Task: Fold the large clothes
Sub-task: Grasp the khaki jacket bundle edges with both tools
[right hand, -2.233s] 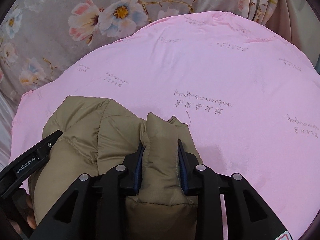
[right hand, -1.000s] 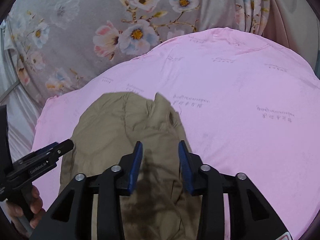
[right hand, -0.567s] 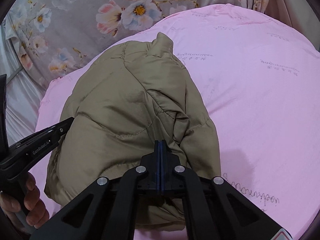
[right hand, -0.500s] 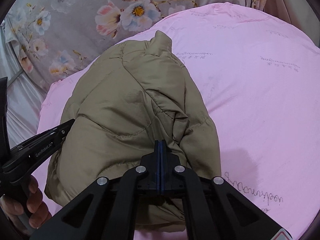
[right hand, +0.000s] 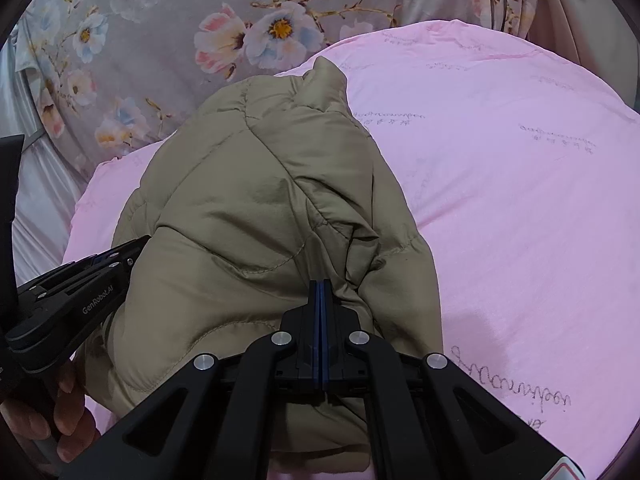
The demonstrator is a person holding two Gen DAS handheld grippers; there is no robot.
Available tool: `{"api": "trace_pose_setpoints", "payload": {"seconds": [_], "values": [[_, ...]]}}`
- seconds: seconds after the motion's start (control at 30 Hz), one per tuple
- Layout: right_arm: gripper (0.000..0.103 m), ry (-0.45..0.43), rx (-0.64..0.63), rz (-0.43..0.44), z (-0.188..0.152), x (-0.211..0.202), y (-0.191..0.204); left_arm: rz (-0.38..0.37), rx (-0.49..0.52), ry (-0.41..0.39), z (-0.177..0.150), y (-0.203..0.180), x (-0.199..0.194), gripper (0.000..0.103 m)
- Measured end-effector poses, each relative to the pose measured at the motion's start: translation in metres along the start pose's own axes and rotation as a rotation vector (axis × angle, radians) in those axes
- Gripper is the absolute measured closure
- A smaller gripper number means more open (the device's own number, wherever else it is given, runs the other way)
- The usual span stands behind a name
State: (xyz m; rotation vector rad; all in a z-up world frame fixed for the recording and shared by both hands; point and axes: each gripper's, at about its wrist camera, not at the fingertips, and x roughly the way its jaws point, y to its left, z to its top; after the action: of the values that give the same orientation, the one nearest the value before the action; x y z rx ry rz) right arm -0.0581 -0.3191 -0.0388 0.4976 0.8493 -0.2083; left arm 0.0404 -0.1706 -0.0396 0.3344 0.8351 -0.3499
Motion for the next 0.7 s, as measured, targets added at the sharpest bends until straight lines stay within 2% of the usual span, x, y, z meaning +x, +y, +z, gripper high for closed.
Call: {"api": "trace_pose_setpoints", "payload": {"seconds": [0.3, 0.37, 0.43, 0.47, 0.57, 0.6, 0.63, 0.7], "values": [[0.103, -0.001, 0.001, 0.001, -0.001, 0.0, 0.0, 0.001, 0.005, -0.017, -0.002, 0.001, 0.002, 0.09], [0.103, 0.015, -0.007, -0.005, 0.0, -0.001, 0.002, -0.021, -0.003, -0.024, -0.002, 0.005, 0.0, 0.09], [0.102, 0.053, -0.022, -0.009, 0.008, -0.005, 0.003, -0.074, -0.016, -0.021, -0.001, 0.015, -0.004, 0.09], [0.099, 0.067, -0.016, 0.013, 0.013, -0.008, 0.001, -0.117, -0.027, -0.011, 0.001, 0.024, -0.008, 0.088], [0.079, 0.061, 0.053, 0.078, 0.033, -0.021, -0.017, -0.179, -0.076, 0.013, 0.007, 0.049, -0.012, 0.061], [0.063, 0.045, 0.084, 0.089, 0.04, -0.024, -0.026, -0.193, -0.096, 0.02, 0.01, 0.059, -0.012, 0.047], [0.052, 0.034, 0.109, 0.095, 0.047, -0.026, -0.033, -0.2, -0.11, 0.026, 0.012, 0.066, -0.012, 0.04], [0.047, 0.043, 0.157, 0.115, 0.061, -0.023, -0.047, -0.196, -0.151, 0.035, 0.017, 0.082, -0.01, 0.038]]}}
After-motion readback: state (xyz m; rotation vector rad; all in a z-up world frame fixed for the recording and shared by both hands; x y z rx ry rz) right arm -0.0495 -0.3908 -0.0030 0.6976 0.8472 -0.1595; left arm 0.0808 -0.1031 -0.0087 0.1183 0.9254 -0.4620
